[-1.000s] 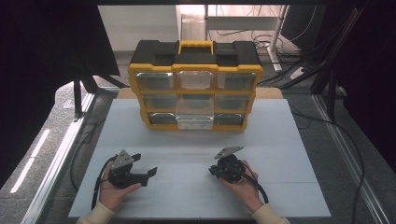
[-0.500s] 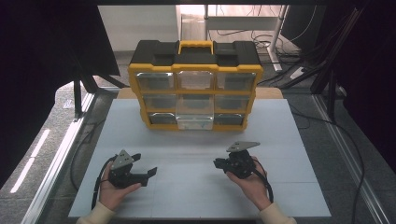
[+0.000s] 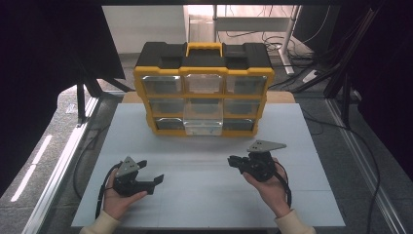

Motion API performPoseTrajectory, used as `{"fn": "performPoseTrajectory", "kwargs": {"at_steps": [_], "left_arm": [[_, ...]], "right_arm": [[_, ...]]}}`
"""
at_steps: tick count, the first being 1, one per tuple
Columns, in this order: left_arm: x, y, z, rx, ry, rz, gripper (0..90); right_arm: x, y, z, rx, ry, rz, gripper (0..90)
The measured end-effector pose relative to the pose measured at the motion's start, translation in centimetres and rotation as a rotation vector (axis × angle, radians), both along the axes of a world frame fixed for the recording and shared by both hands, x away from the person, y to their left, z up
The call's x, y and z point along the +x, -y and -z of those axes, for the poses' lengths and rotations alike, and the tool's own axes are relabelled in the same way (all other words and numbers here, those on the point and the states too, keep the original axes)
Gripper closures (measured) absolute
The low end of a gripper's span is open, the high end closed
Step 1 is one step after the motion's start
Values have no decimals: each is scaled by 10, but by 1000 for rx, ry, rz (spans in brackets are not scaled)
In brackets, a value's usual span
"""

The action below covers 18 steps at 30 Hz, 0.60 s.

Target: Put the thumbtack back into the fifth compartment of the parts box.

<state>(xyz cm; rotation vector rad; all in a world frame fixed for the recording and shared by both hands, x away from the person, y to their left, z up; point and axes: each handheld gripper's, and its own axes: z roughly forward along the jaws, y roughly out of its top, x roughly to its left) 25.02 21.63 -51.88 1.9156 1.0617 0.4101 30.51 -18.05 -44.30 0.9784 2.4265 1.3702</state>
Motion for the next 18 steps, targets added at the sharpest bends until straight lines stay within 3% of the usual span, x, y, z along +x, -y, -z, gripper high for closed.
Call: {"fn": "performPoseTrajectory", "kwargs": {"at_steps": [18], "left_arm": [[0, 0, 0, -3, 0, -1, 130]], "right_arm": [[0, 8, -25, 54, 54, 17, 831]]}}
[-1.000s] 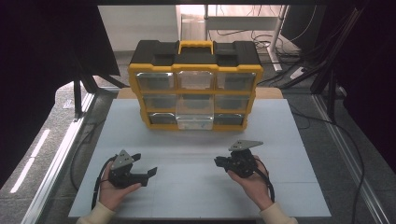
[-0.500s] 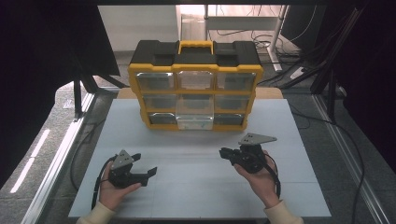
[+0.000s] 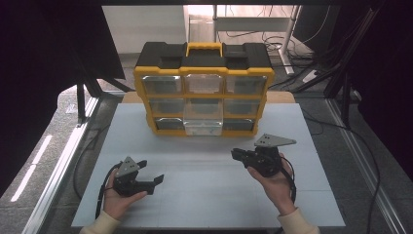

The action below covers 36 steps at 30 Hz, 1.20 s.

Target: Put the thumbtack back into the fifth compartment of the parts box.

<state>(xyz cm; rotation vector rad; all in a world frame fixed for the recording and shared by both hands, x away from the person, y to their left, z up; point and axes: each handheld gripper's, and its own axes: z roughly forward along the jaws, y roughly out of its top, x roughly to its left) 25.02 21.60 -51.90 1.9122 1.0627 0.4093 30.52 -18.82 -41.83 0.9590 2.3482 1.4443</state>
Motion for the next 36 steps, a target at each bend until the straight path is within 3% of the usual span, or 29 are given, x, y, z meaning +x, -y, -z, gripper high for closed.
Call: {"fn": "performPoseTrajectory", "kwargs": {"at_steps": [14, 36], "left_arm": [[0, -1, 0, 3, 2, 2, 129], [0, -2, 1, 5, 0, 1, 129]], "right_arm": [[5, -4, -20, 46, 45, 12, 831], [39, -14, -44, 102, 72, 41, 831]]}}
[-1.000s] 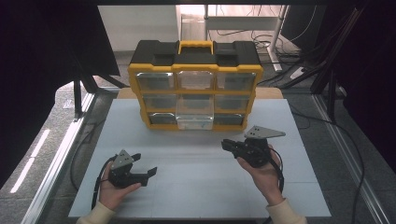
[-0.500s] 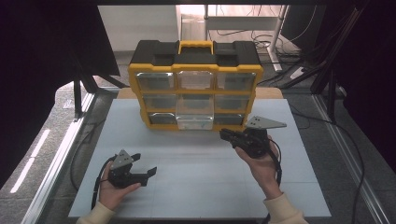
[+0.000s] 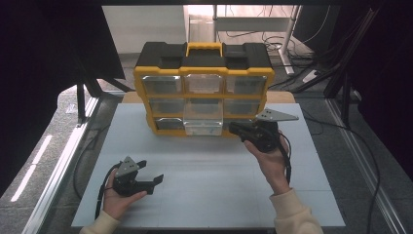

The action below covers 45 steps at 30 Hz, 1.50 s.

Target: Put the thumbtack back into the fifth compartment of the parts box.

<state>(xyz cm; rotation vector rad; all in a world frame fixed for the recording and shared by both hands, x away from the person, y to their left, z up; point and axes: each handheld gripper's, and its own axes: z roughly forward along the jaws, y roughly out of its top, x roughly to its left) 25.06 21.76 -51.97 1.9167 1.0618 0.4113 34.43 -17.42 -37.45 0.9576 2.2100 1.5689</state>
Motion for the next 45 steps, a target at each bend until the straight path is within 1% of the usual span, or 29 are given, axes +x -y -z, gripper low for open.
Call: {"fn": "performPoseTrajectory", "kwargs": {"at_steps": [5, 9, 11, 12, 14, 17, 24, 29, 37, 45], "left_arm": [[0, 0, 0, -4, 0, -1, 129], [0, 0, 0, -4, 1, -2, 129], [0, 0, 0, -4, 1, -2, 129], [0, 0, 0, -5, 1, -1, 129], [0, 0, 0, -4, 0, 0, 129], [0, 0, 0, -6, 1, -2, 129], [0, 0, 0, -6, 1, -1, 129], [0, 0, 0, -7, 1, -1, 129], [0, -1, 0, -5, -2, 2, 129], [1, -1, 0, -8, -3, 1, 129]], "right_arm": [[6, -3, -6, -1, 3, 6, 831], [11, -7, -11, -4, 13, 8, 831], [12, -10, -13, -18, 27, 3, 831], [13, -12, -13, -15, 33, 2, 831], [15, -15, -15, -26, 36, 3, 831], [18, -18, -18, -19, 37, 3, 831], [25, -30, -27, -28, 43, -6, 831], [32, -42, -26, -35, 36, -17, 830], [45, -63, -23, -64, 23, -27, 828], [51, -74, -20, -82, 16, -33, 826]]}}
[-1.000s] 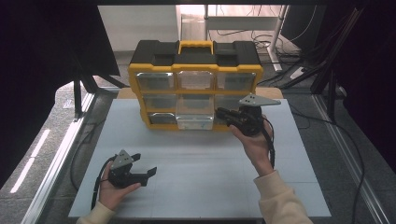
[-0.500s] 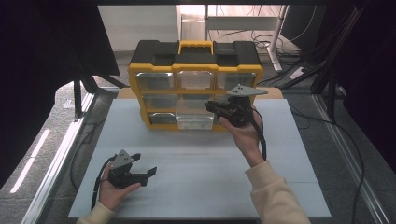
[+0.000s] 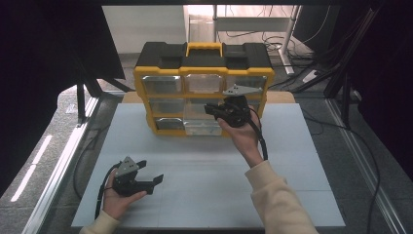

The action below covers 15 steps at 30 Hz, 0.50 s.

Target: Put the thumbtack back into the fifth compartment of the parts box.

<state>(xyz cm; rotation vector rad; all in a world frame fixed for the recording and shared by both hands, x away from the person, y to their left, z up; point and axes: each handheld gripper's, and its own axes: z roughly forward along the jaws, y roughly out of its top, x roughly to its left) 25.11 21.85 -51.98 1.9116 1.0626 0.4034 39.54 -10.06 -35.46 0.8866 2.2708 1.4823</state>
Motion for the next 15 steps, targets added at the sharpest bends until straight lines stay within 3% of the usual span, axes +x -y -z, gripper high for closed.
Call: {"fn": "performPoseTrajectory", "kwargs": {"at_steps": [5, 7, 9, 12, 15], "left_arm": [[2, -1, -1, -26, -7, 3, 130], [2, -1, 0, -28, -9, 2, 129], [1, -1, 0, -24, -8, 3, 129], [2, -1, 0, -24, -9, 3, 129], [2, -1, 0, -24, -10, 3, 130]], "right_arm": [[4, -2, 1, -8, 6, -5, 788], [4, -4, 1, -31, 40, -2, 630], [4, -5, 1, -42, 42, 18, 476], [3, -3, 1, -38, 31, 11, 368], [1, -1, 1, -36, 29, 4, 328]]}}
